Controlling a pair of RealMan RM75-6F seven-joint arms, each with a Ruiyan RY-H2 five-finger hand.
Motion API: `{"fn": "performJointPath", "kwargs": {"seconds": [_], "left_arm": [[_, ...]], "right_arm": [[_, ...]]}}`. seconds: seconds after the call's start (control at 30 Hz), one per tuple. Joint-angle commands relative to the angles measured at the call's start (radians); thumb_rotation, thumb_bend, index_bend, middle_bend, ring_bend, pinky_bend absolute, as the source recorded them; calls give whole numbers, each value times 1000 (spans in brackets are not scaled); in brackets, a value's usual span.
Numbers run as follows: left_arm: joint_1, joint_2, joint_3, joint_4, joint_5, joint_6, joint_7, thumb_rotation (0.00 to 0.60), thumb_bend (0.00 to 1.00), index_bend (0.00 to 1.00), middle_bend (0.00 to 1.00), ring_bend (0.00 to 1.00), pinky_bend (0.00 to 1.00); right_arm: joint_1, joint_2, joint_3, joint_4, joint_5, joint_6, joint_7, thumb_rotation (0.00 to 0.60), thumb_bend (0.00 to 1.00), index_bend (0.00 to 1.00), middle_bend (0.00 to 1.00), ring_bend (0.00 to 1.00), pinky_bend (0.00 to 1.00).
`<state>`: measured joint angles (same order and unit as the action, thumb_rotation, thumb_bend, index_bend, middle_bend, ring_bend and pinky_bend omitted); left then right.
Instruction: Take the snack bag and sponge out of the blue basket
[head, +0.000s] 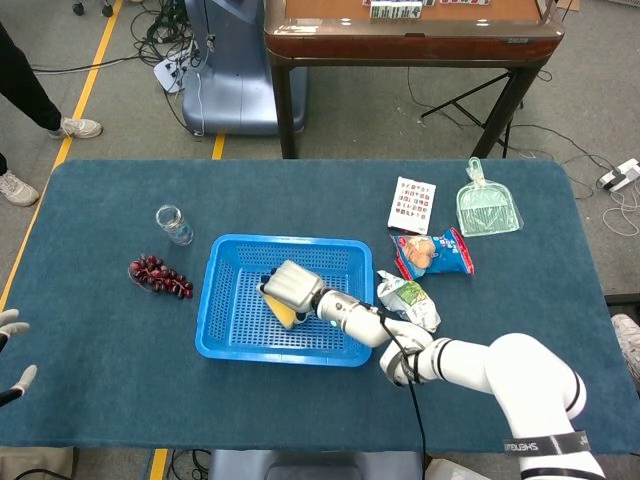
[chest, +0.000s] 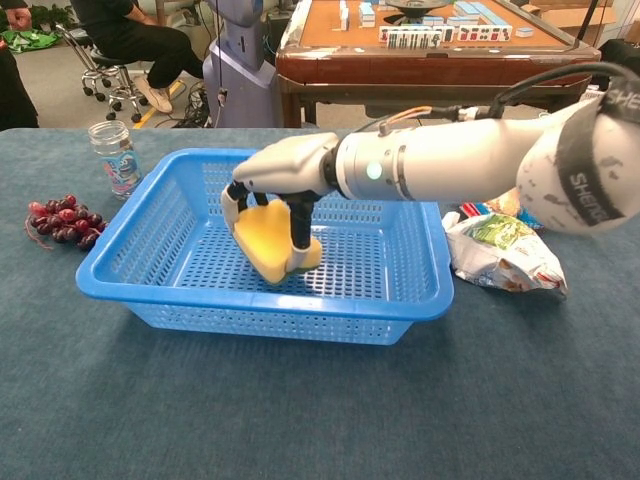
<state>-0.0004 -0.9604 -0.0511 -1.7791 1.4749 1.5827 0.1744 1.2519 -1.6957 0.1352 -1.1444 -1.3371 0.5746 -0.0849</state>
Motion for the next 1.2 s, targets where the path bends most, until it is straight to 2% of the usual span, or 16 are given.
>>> {"fn": "performJointPath", "kwargs": {"seconds": [0.03, 0.23, 0.43, 0.63, 0.8, 0.87, 0.93, 1.0, 1.1, 1.2], "left_arm": [[0, 3, -2, -2, 2, 3, -1, 600, 274, 385, 213, 169, 238], [-2, 12, -4, -7, 14, 10, -4, 600, 274, 385, 213, 169, 238], [-8, 11, -2, -7, 23, 1, -14, 600, 274, 385, 213, 169, 238], [-17, 3, 0, 1, 29, -11, -22, 600, 274, 385, 213, 169, 238], [-27, -10, 1, 0, 38, -24, -20, 600, 274, 385, 212, 169, 238], [-32, -15, 1, -1, 40, -30, -15, 600, 274, 384, 212, 169, 238], [-39, -20, -1, -2, 39, -37, -9, 600, 274, 385, 213, 169, 238], [-43, -23, -2, -6, 41, -40, -4, 600, 274, 385, 213, 169, 238], [-45, -26, 1, -9, 43, -44, 3, 600, 274, 385, 213, 169, 238], [-48, -30, 2, -7, 38, -52, 6, 600, 274, 385, 213, 169, 238]], "right_arm": [[-35, 91, 27, -99, -27, 69, 39, 600, 226, 410, 402, 336, 522], [-125, 269, 30, -264, -9, 154, 41, 600, 208, 410, 401, 336, 522], [-254, 448, -1, -390, 50, 237, 24, 600, 197, 410, 401, 336, 522], [-369, 579, -68, -438, 86, 273, 2, 600, 182, 410, 396, 336, 522], [-425, 607, -111, -412, 117, 237, 20, 600, 168, 401, 348, 317, 514], [-431, 601, -122, -395, 123, 201, 40, 600, 151, 327, 296, 249, 462], [-433, 587, -129, -370, 122, 165, 61, 600, 129, 203, 219, 172, 380], [-436, 570, -130, -350, 112, 146, 80, 600, 102, 51, 106, 66, 251], [-450, 557, -127, -339, 80, 168, 89, 600, 89, 0, 4, 0, 67], [-475, 573, -122, -360, 61, 209, 99, 600, 89, 0, 0, 0, 20]]}}
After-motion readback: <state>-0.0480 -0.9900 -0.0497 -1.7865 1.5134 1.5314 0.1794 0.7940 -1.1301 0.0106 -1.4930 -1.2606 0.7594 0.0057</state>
